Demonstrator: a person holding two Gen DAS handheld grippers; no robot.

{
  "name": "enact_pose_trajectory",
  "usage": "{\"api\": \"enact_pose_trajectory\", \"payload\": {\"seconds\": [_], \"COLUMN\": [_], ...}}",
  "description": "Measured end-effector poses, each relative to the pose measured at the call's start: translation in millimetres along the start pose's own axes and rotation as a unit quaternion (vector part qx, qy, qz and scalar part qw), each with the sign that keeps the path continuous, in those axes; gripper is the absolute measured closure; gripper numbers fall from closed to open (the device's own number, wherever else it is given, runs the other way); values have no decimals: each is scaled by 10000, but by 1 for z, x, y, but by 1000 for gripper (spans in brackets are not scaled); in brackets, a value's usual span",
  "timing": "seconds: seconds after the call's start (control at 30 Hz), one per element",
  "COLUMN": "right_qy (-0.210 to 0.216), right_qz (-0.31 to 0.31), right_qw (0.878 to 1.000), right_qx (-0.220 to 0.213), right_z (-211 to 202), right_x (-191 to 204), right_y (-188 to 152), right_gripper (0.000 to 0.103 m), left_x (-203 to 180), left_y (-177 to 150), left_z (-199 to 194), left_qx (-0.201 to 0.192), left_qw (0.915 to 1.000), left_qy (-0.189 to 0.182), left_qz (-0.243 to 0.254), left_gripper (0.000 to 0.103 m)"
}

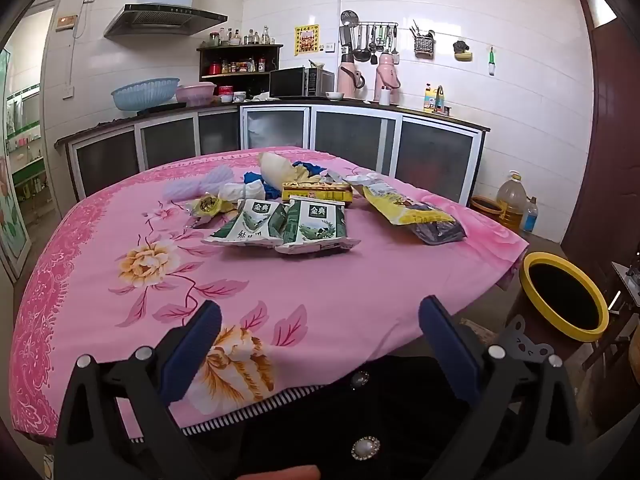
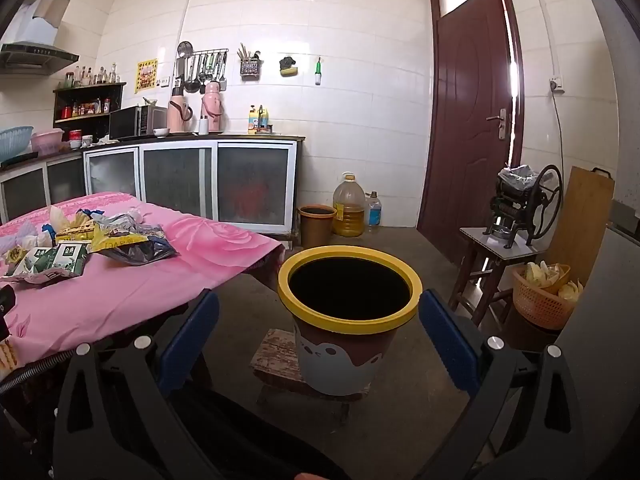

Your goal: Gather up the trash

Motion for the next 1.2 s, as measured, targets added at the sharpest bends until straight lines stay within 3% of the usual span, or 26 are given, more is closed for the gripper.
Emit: {"api": "enact_pose_trajectory", "payload": {"seconds": [1.2], "right_qy": [-1], "right_qz": [-23], "right_qw": [10000], "right_qx": [15], "right_z": [0], "right_x": [-2], "right_y": [1], "right_gripper": [8], "left_x": [0], "left_y": [0], "left_z": [0], "left_qx": [-8], "left_qw": [10000], "left_qy": [-1], "left_qz": [31], "left_gripper": [8]}}
Point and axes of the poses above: each gripper's, at about its wrist camera, not at the fingertips, and z roughly the way its jaws point, x to its left, y to its top, the point moved 1 cm from there along z, roughly the way its jaws point, and after that the axes turned 12 degrees about -x, right-handed, at the moved point
